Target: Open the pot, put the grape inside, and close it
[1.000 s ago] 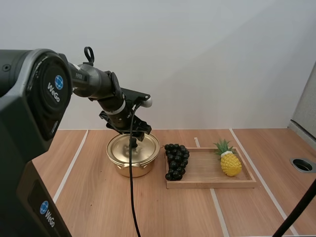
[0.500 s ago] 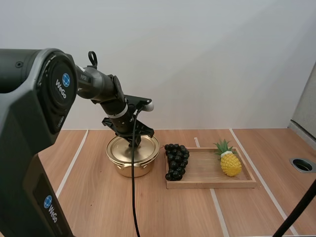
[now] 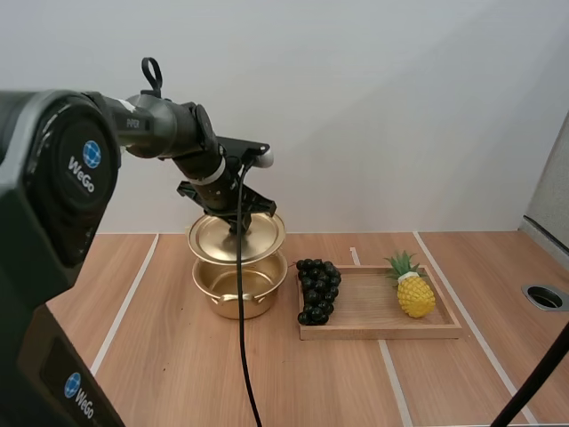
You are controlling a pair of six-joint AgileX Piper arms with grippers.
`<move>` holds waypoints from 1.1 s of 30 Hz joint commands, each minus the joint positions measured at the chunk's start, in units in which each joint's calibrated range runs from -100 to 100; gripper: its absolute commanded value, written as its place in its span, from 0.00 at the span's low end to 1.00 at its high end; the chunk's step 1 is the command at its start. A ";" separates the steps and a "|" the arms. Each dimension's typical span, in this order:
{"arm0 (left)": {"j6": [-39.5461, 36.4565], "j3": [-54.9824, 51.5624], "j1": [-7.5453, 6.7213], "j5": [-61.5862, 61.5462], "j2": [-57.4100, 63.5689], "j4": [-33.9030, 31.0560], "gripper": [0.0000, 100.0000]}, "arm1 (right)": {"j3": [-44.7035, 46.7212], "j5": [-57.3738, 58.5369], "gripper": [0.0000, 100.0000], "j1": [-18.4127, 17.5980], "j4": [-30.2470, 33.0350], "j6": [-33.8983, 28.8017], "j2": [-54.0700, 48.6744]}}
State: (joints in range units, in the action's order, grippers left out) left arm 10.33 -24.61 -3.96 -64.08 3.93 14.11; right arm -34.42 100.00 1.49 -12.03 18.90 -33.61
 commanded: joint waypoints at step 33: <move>-20.51 8.26 5.32 5.69 44.85 -33.10 0.00 | 0.53 0.00 1.00 0.16 -0.12 7.20 6.86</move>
State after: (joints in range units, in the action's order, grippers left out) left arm -6.25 -16.96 0.13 -60.27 47.04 -14.35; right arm -33.70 100.00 1.49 -12.44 25.74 -26.38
